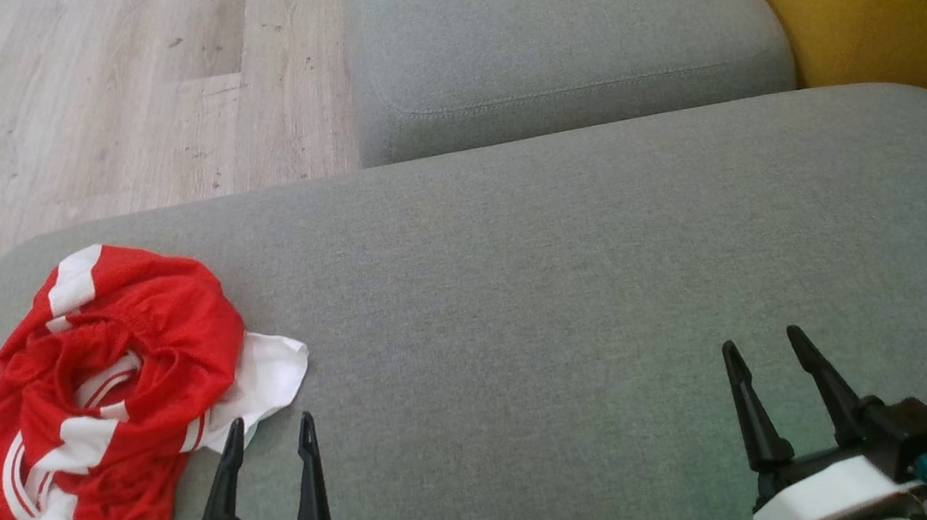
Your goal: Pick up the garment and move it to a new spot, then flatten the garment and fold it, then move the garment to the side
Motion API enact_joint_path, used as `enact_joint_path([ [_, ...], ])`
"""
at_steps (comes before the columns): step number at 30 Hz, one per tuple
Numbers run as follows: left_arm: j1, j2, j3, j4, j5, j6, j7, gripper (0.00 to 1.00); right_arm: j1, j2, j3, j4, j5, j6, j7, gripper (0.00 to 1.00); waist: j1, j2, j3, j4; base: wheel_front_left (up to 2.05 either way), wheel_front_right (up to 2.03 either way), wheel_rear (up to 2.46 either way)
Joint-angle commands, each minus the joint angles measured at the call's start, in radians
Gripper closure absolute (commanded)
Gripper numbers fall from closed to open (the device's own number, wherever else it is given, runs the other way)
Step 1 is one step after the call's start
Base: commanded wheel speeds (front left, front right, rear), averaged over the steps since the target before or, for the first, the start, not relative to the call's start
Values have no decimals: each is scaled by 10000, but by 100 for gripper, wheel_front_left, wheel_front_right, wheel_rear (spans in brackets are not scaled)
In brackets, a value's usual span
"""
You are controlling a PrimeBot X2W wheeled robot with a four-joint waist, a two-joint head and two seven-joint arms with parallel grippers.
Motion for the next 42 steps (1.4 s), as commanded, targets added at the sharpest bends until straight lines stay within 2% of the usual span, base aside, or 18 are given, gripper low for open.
enact_joint_path([
  [1, -406, 53, 340, -244, 49, 59, -124, 0, -301, -89, 192, -231, 41, -7, -120, 0, 0, 0, -3, -3, 0, 0, 0],
  [12, -426, 53, 277, -2, 152, 35, -124, 0, -195, -89, 161, -150, 78, -7, -120, 0, 0, 0, -49, 95, 0, 0, 0],
  [22, -468, 53, 386, 103, 73, 105, -124, 0, -74, -89, 225, -152, 76, -7, -120, 0, 0, 0, 71, 944, 0, 0, 0],
  [36, -426, 54, 989, 11, 258, 155, -124, 0, -148, -89, 380, -193, 233, -7, -120, 0, 0, 0, 308, 3521, 0, 0, 0],
  [42, -379, 54, 1370, -86, 344, 222, -124, 0, -231, -89, 454, -173, 233, -7, -120, 0, 0, 0, 460, 4230, 0, 0, 0],
])
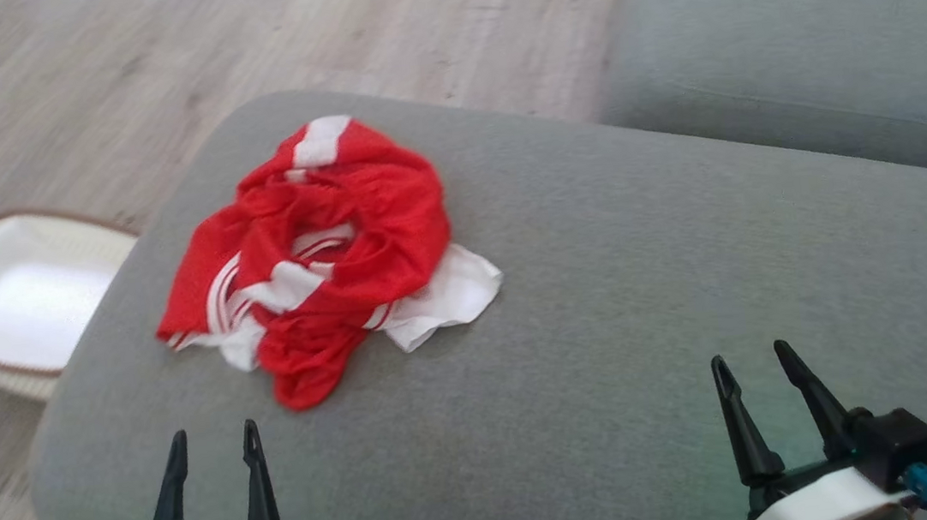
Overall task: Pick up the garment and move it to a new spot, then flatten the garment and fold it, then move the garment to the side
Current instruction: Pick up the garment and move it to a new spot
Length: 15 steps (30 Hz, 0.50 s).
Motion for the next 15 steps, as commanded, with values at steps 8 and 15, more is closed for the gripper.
enact_joint_path([
  [8, -724, 214, 758, -1153, 525, 284, -124, 0, -433, -93, 252, -332, -221, -7, -111, 0, 0, 0, 415, 403, 0, 0, 0],
  [15, -2349, 1010, 1191, -2015, 428, -42, -124, 0, -736, -93, 200, -462, -745, -7, -111, 0, 0, 0, 1450, 10, 0, 0, 0],
])
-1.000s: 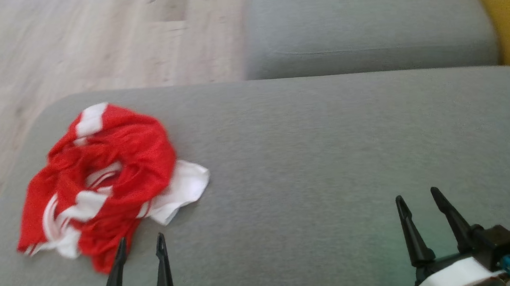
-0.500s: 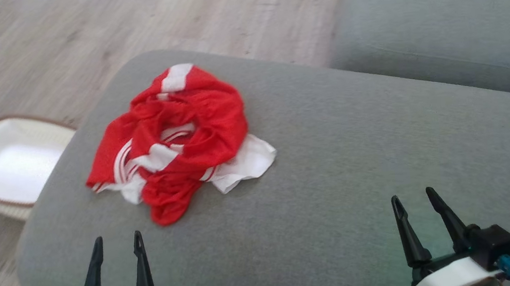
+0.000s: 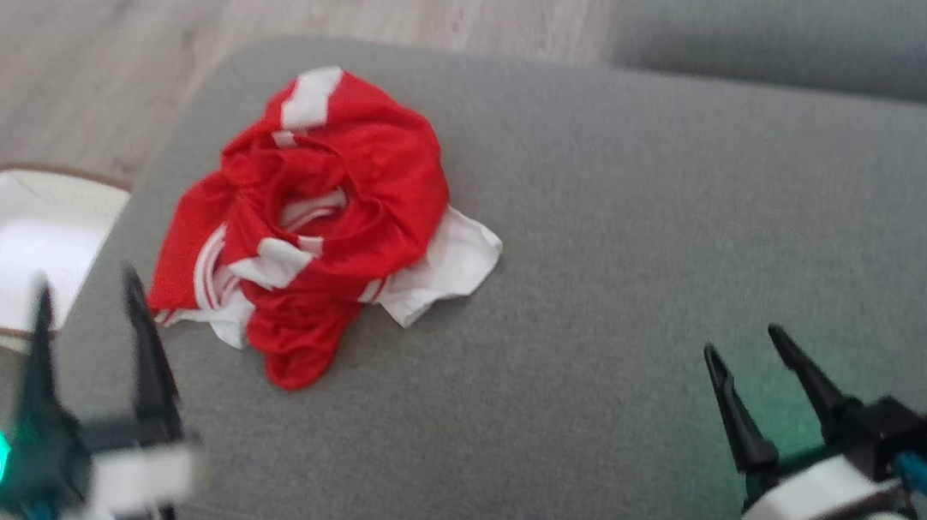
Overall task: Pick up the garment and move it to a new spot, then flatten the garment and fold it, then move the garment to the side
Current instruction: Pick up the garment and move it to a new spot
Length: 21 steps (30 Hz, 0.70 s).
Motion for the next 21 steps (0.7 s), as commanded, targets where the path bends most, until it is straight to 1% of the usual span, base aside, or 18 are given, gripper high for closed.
enact_joint_path([
  [1, -1272, 290, 433, -289, -110, -93, -90, 0, -708, -94, 134, -403, -237, -7, -111, 0, 0, 0, 709, -229, 0, 0, 0],
  [5, -3228, 649, 400, 905, -442, -569, 3, 0, -1043, -394, 223, -540, -515, -7, -111, 0, 0, 0, 1705, -364, 0, 0, 0],
  [8, -4997, 712, 225, 2202, -868, -867, 664, 0, -1328, -814, 400, -706, -590, -7, -111, 0, 0, 0, 2412, -393, 0, 0, 0],
  [9, -4997, 712, 225, 2202, -868, -867, 664, 0, -1328, -814, 400, -706, -590, -7, -111, 0, 0, 0, 2412, -393, 0, 0, 0],
  [10, -6179, 794, 72, 3214, -1053, -996, 1179, 0, -1509, -1088, 478, -828, -585, -7, -111, 0, 0, 0, 2830, -431, 0, 0, 0],
  [14, -8273, 780, -399, 5318, -1535, -1200, 2467, 0, -1780, -1628, 762, -1124, -607, -7, -111, 0, 0, 0, 3450, -537, 0, 0, 0],
  [18, -9655, 774, -1179, 7039, -2101, -1279, 4067, 0, -1908, -2253, 1315, -1518, -582, -7, -111, 0, 0, 0, 3839, -720, 0, 0, 0],
  [21, -10253, 976, -1519, 8040, -2434, -1285, 4738, 0, -1894, -2692, 1581, -1824, -515, -7, -111, 0, 0, 0, 4053, -882, 0, 0, 0],
])
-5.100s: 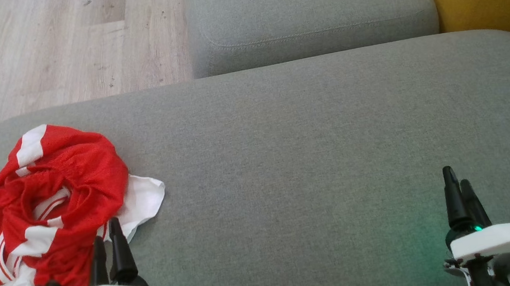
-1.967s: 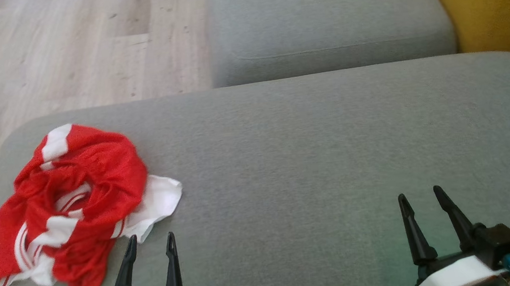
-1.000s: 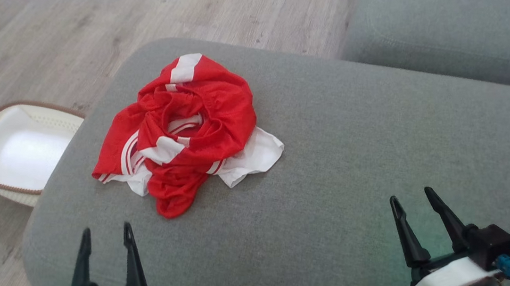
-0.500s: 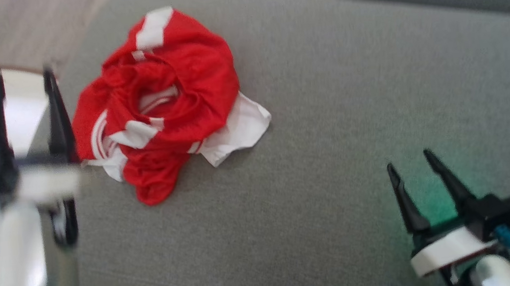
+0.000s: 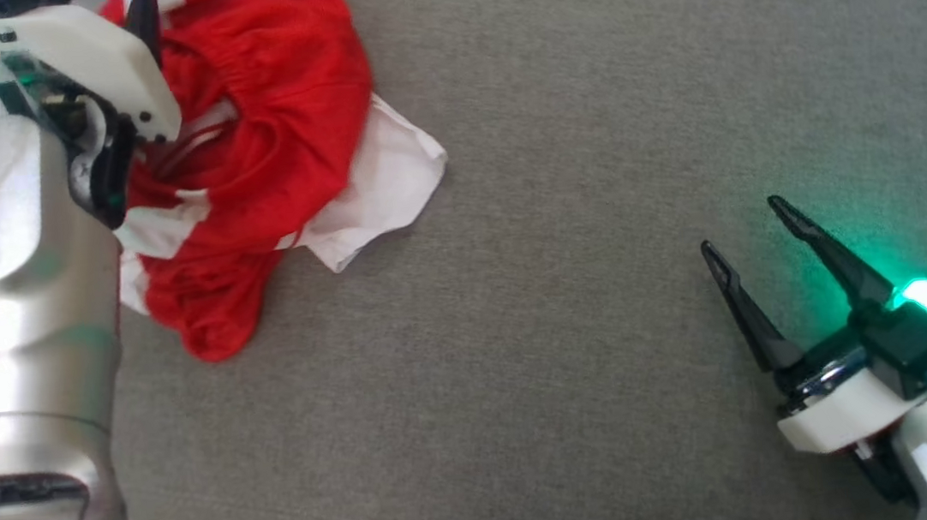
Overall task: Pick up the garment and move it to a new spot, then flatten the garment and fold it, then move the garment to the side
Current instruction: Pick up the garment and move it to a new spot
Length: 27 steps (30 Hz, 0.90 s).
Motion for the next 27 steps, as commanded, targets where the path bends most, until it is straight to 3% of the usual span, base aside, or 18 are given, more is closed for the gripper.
enact_joint_path([
  [1, -368, 683, 187, -44, -103, 22, 147, 0, -54, -191, 214, -432, 48, -7, -111, 0, -2, 1, 203, -217, 0, 0, 0],
  [8, -484, 930, -106, 1578, -874, 19, 1154, 0, -89, -557, -37, -1119, 106, -7, -111, 0, -2, 1, 443, -600, 0, 0, 0],
  [9, -464, 956, -207, 1649, -956, 19, 1160, 57, -85, -566, -78, -1177, 106, -7, -111, 0, -2, 1, 457, -623, 0, 0, 0],
  [10, -456, 997, -303, 1690, -1026, 19, 1098, 100, -86, -565, -122, -1226, 108, -7, -111, 0, -2, 1, 478, -647, 0, 0, 0],
  [12, -484, 1117, -543, 1695, -1048, 19, 778, 100, -84, -556, -190, -1279, 110, -7, -111, 0, -2, 1, 502, -663, 0, 0, 0],
  [19, -1059, 1484, -1160, 1476, -698, 18, -1802, 100, -19, -266, -148, -1139, 167, -7, -111, 0, -2, 1, -40, -682, 0, 0, 0],
  [27, -1745, 1728, -2598, 1157, -544, 18, -2785, 100, 59, 621, 34, -805, 343, -7, -111, 0, -2, 1, -1719, -1335, 0, 0, 0],
])
